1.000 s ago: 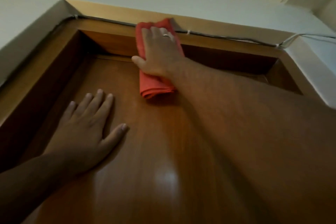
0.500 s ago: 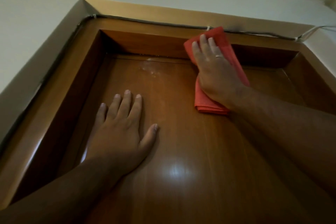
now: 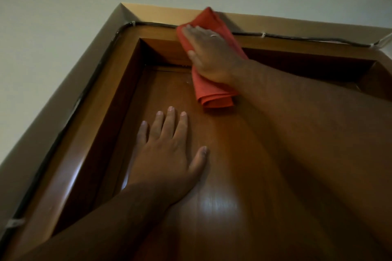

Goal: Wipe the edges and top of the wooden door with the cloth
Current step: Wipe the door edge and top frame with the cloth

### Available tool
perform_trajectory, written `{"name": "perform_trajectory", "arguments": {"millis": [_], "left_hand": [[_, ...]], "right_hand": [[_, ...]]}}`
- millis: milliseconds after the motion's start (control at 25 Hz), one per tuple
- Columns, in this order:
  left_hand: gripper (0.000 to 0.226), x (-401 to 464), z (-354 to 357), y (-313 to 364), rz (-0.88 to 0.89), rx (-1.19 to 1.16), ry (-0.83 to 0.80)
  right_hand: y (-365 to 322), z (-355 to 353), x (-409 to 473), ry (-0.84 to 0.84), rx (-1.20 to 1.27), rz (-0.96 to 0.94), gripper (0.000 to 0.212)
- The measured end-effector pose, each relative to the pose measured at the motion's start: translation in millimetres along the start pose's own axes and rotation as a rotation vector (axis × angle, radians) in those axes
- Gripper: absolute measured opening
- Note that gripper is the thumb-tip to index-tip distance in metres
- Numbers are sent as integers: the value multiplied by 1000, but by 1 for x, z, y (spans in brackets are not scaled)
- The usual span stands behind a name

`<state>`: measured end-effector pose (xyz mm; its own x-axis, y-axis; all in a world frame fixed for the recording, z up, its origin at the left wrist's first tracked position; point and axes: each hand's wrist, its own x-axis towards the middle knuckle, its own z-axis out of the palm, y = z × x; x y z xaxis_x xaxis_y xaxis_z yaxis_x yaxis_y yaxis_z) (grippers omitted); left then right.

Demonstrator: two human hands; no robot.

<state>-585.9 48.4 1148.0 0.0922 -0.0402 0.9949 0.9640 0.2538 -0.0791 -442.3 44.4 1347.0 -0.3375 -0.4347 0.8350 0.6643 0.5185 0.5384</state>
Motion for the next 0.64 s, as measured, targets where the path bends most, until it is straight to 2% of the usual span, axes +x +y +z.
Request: {"name": "perform_trajectory", "arguments": {"millis": [120,200,320,480,520,640], "left_hand": [[89,-1,-1,1,0,-13,10],[89,-1,-1,1,1,-10,1],[89,0,-1,0,7,2,-6],[88,-2,-3,2,3,4,-12],[88,-3,-4,2,2,8,-17],[89,-3,-6,4,-6,15,-22]], "right_hand": [[12,2,-9,-31,-93,-73,68],[58,-11,-28,36,-173,39,65],[121,-33,-67,-12,-219,196,67],[120,-32,-91,67,-247,379,65],[105,-29,-85,79,-217,348,64],[52,-20,-50,17,-88,75,66]]}}
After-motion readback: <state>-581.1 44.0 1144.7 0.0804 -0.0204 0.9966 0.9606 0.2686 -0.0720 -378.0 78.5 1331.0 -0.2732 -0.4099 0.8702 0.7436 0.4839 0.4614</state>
